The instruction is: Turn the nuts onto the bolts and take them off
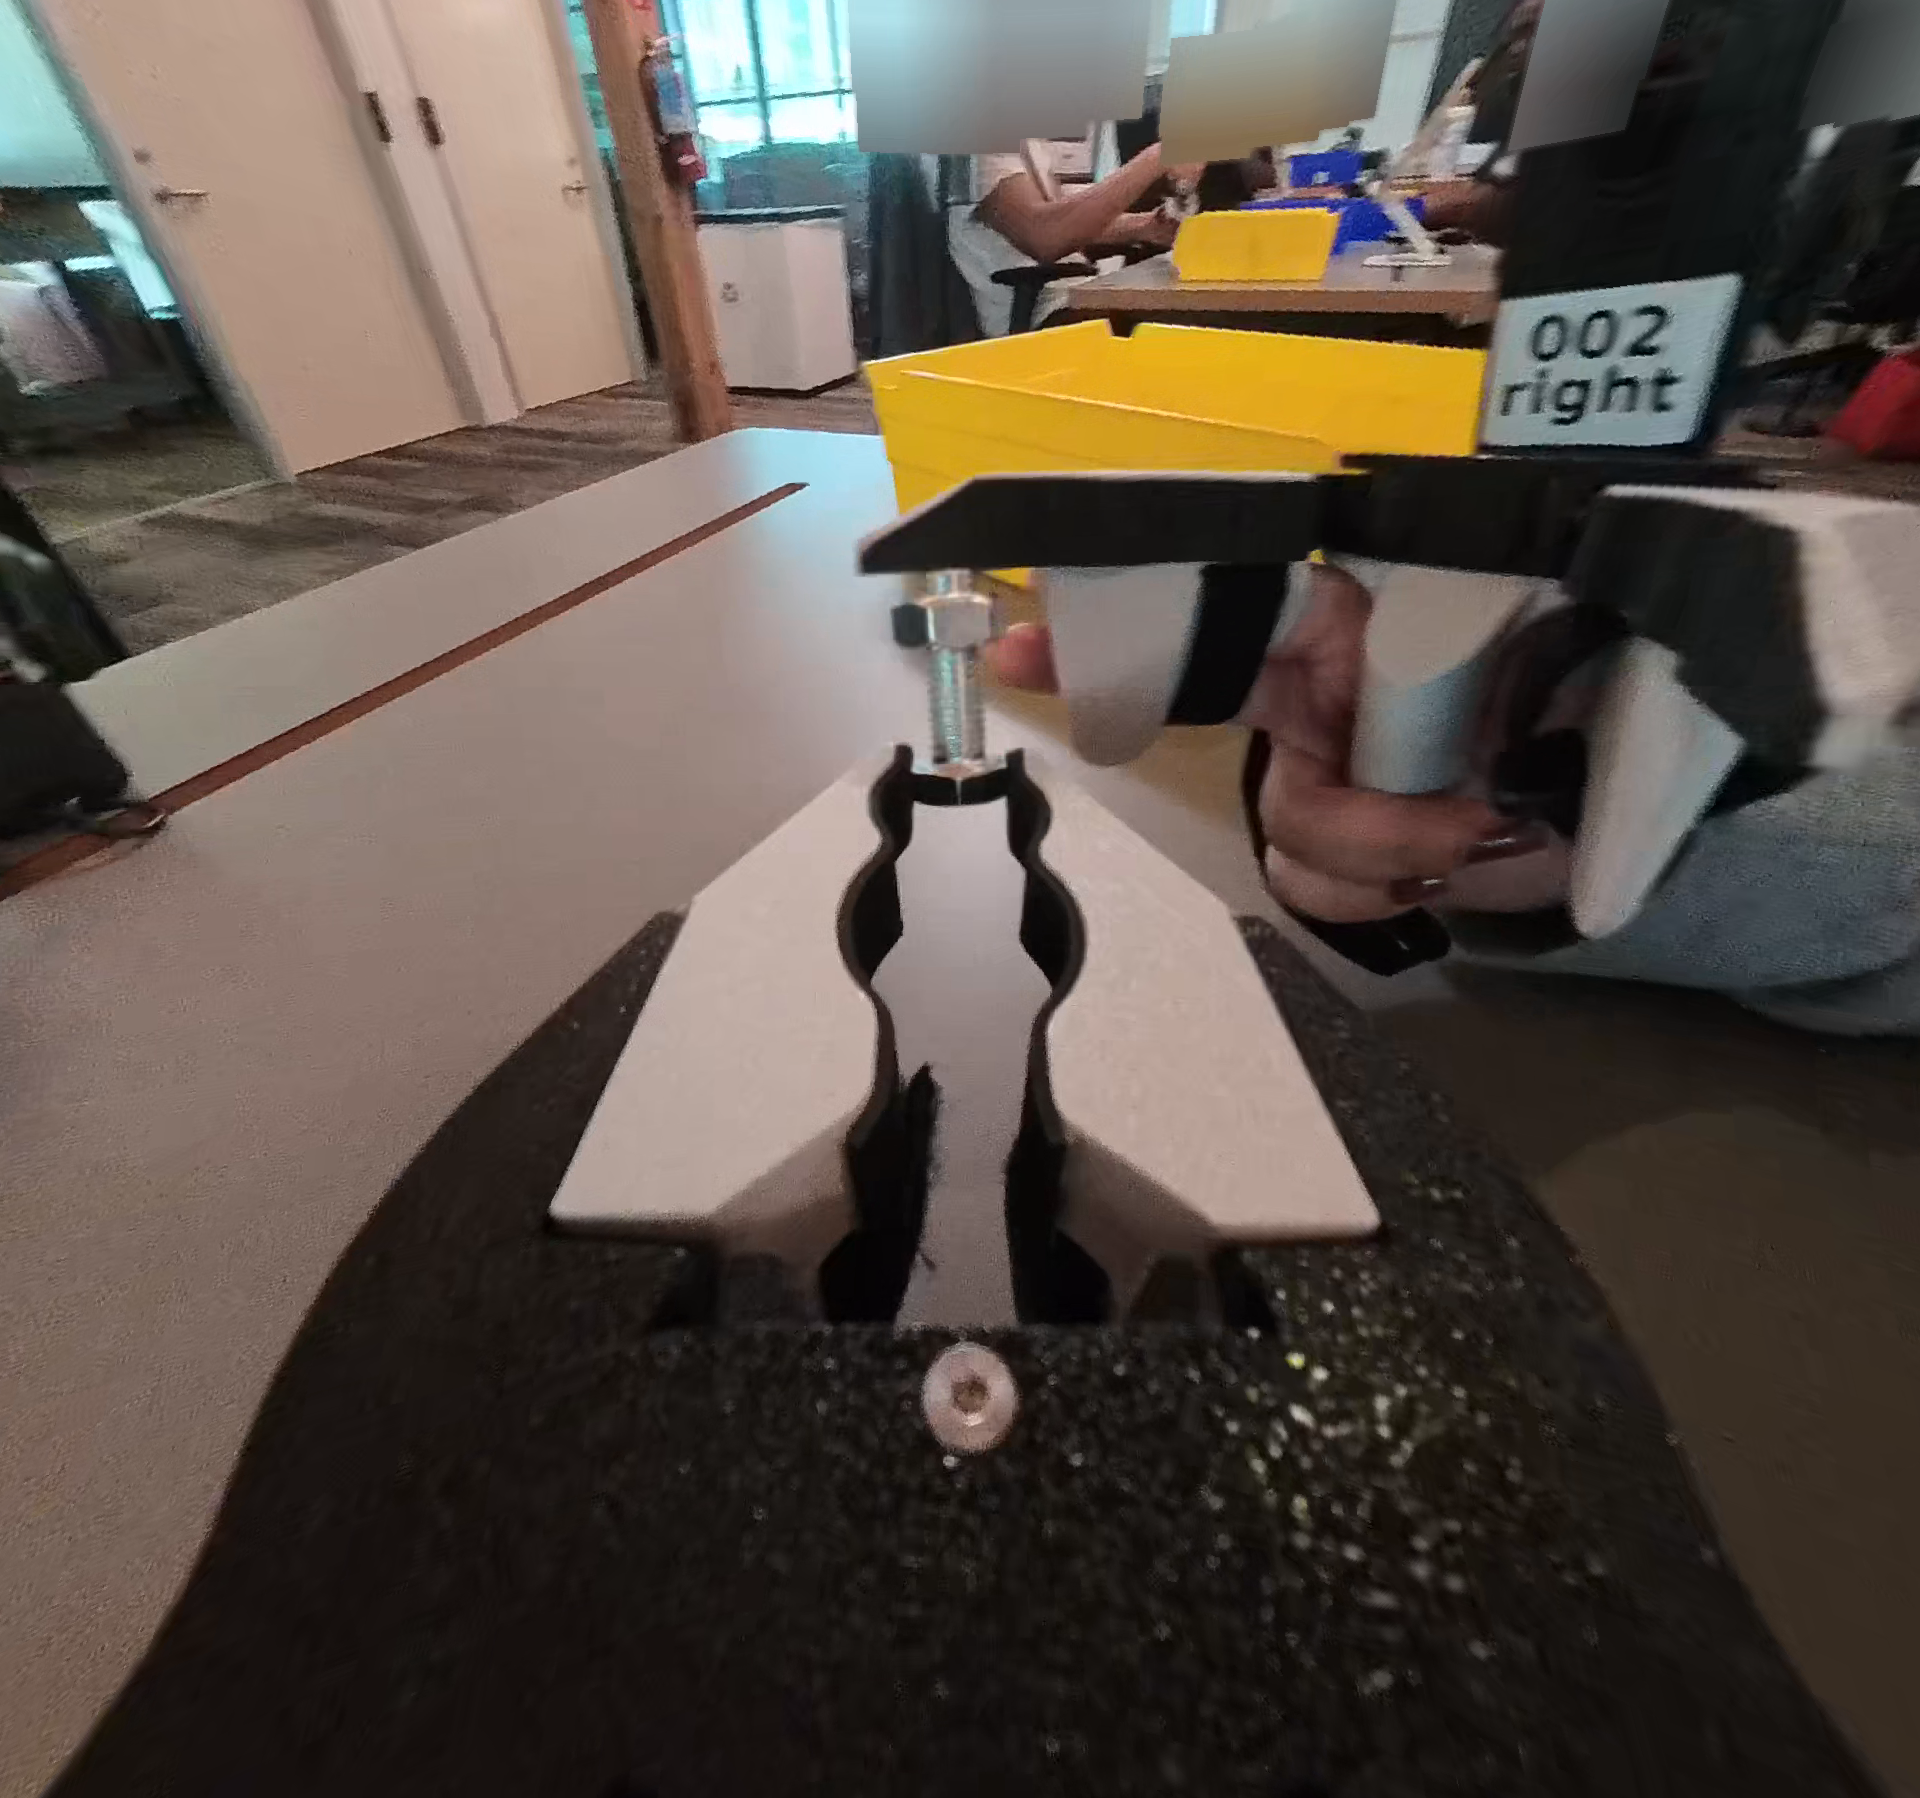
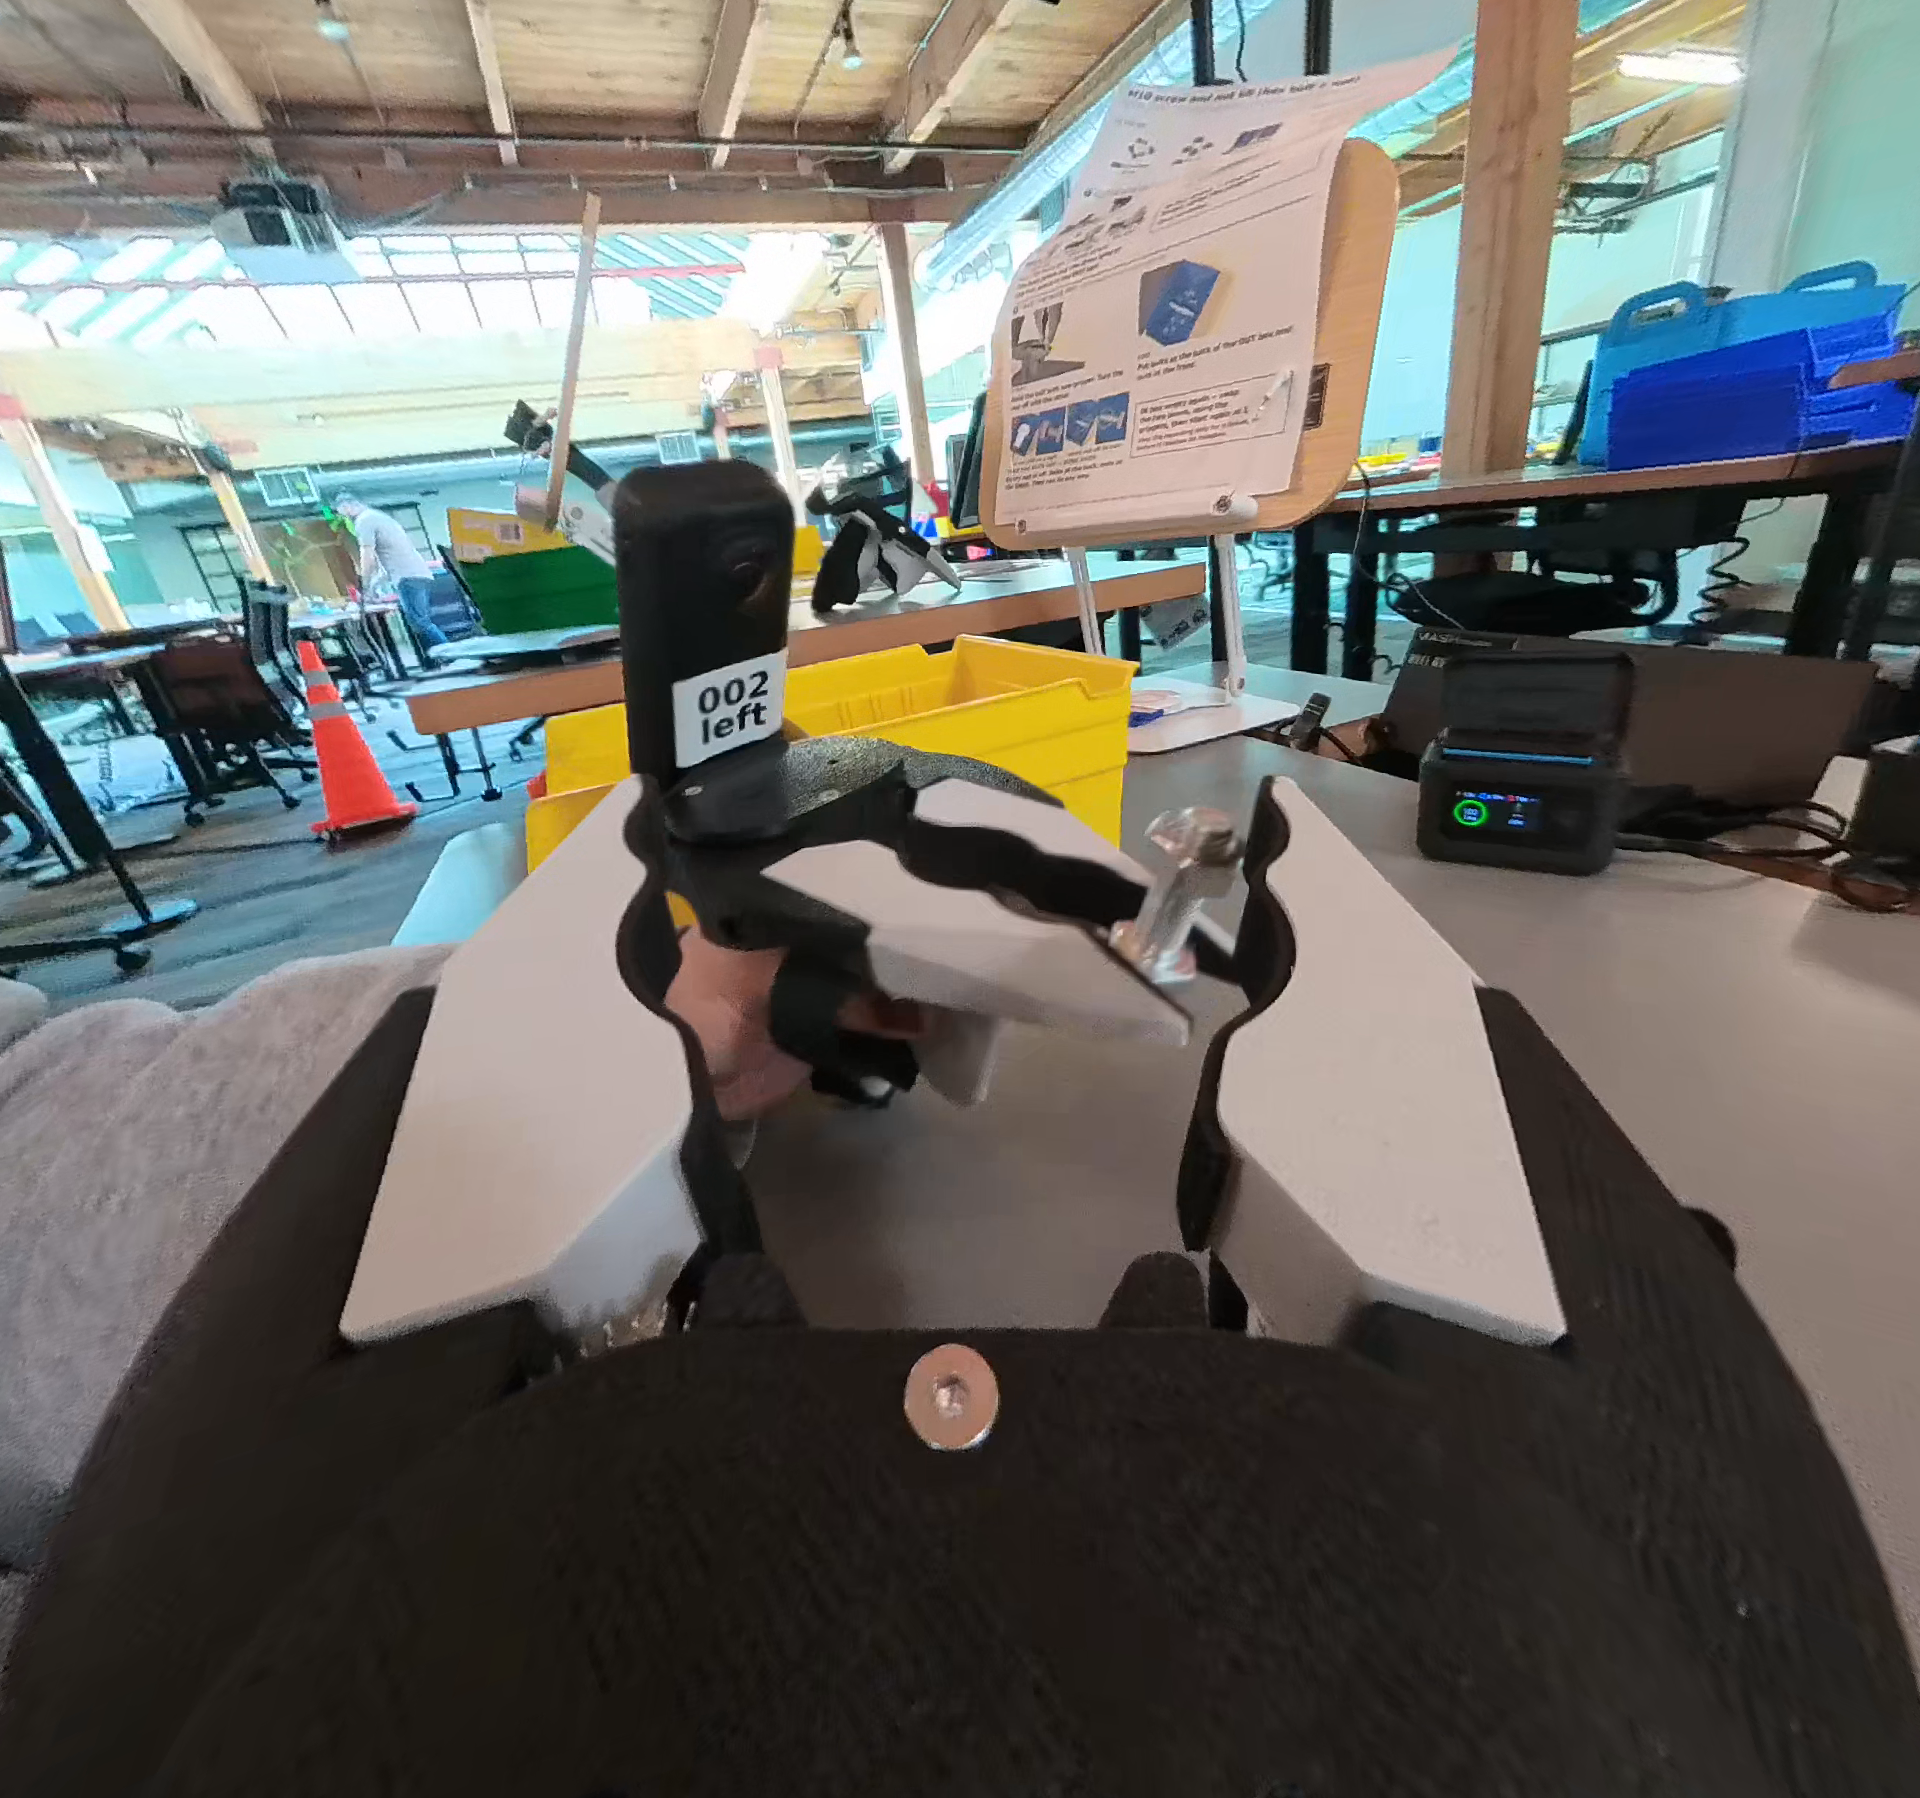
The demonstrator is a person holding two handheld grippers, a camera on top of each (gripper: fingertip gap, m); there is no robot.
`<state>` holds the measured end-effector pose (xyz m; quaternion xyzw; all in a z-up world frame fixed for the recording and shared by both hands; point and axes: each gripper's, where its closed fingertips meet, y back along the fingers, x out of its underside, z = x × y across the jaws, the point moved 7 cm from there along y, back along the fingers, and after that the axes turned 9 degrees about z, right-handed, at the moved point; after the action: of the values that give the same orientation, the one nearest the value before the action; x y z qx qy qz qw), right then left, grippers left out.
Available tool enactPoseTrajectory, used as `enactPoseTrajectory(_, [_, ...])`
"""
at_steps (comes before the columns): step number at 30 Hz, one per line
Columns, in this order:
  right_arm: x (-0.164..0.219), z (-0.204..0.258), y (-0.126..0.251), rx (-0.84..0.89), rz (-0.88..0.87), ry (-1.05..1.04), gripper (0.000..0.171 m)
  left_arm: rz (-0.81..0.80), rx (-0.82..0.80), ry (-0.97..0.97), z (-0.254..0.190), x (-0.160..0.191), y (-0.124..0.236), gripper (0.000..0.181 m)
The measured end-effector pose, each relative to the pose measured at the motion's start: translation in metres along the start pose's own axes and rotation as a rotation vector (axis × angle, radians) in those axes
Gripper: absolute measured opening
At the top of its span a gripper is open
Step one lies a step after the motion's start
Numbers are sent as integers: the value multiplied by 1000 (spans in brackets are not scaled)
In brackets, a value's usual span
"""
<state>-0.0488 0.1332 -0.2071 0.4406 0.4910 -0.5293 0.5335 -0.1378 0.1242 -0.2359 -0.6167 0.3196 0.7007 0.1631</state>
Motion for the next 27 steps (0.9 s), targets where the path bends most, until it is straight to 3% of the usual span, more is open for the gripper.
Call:
enactPoseTrajectory(3, [0,2,-1,-33,-6,-14,109,-33,93,-55,-15,-5,-5,16])
enactPoseTrajectory(6, [1,2,-1,-37,2,-15,115,-44,22,10,-5,-4,-2,16])
enactPoseTrajectory(9, [-1,-1,2,-54,-8,-37,101,-97,-83,154,20,-1,14,16])
enactPoseTrajectory(12, [-1,-3,2,-10,-3,-3,109,-160,38,83,8,-9,16,16])
enactPoseTrajectory(16, [0,3,0,-58,12,16,107,-93,186,22,-14,-8,-1,16])
enactPoseTrajectory(19, [-1,3,4,-65,9,35,94,-119,163,58,-9,-8,2,16])
enactPoseTrajectory(21, [-4,-2,11,-75,5,47,71,-171,134,110,1,-9,11,16])
enactPoseTrajectory(22, [-5,-4,16,-110,9,53,46,-197,122,137,5,-9,16,16])
enactPoseTrajectory(23, [-6,-8,18,-103,7,38,44,-216,118,148,8,-10,19,16])
enactPoseTrajectory(27, [-6,-13,15,-52,-9,25,87,-172,180,101,-3,-10,11,16])
